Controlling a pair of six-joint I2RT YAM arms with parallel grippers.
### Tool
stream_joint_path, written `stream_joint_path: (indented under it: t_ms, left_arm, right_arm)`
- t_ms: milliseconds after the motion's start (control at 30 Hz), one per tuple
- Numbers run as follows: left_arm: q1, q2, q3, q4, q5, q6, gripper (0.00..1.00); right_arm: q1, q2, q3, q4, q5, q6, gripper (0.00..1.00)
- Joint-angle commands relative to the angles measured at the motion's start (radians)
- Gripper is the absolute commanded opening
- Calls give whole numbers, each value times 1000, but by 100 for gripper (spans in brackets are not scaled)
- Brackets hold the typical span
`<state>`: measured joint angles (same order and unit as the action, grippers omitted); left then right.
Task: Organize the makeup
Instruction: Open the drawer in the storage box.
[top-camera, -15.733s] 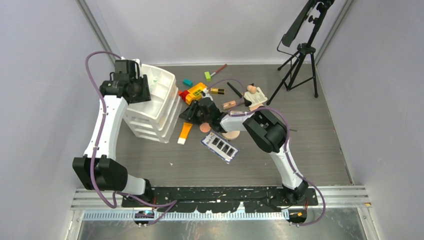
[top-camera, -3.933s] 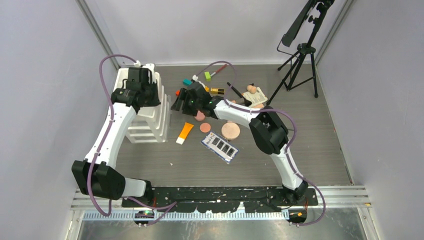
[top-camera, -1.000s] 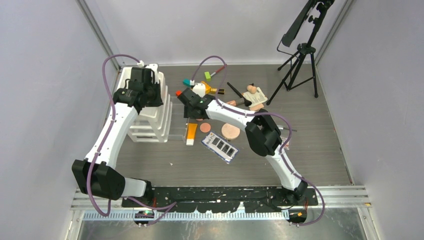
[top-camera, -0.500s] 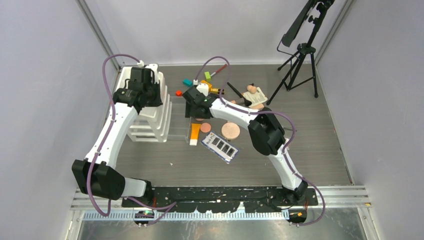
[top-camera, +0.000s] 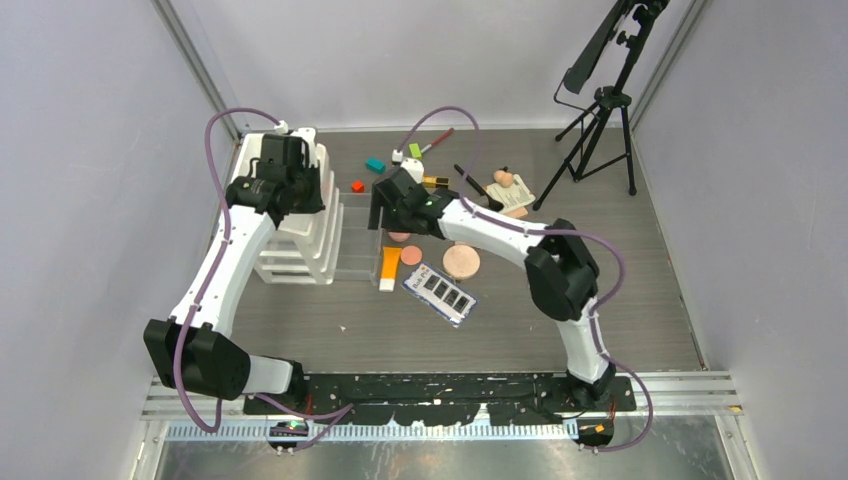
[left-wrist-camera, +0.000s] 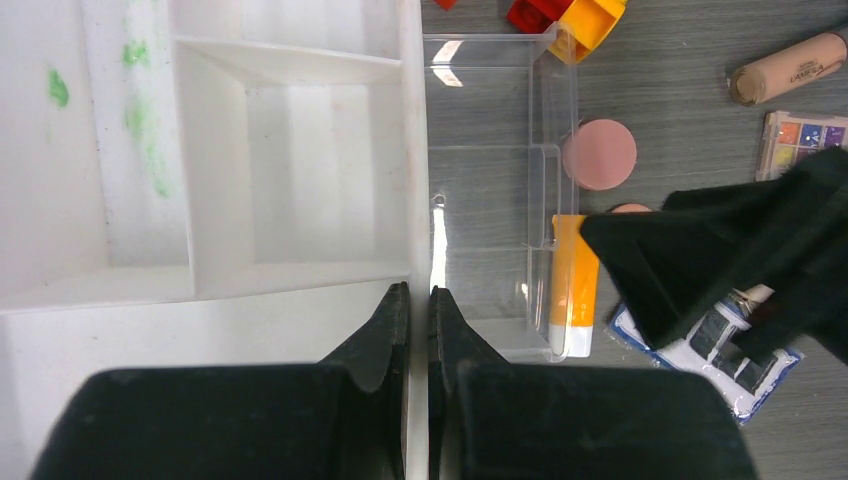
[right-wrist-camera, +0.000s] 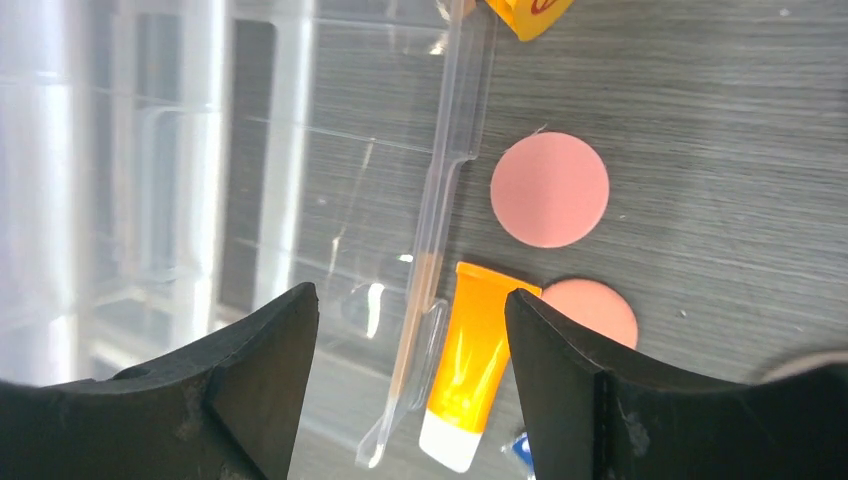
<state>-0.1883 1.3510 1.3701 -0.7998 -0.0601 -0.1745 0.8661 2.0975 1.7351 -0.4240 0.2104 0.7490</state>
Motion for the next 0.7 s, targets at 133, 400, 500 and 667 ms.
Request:
stream_joint_path:
  t_ms: [133, 400, 500, 667]
  left_arm:
    - [9, -25, 24, 44, -27, 13, 10]
    - [8, -52, 63, 40, -21, 11, 34]
    - [9, -64, 90, 42, -2, 4, 36]
    - [9, -85, 111, 44, 6, -4, 42]
  right_arm:
    - [-65, -309, -233, 135, 14, -26, 74]
    - [-133, -477, -396, 47, 59, -114, 73]
    - [-160, -521, -459, 42, 61, -121, 73]
    - [-179, -565, -544, 33, 70, -132, 73]
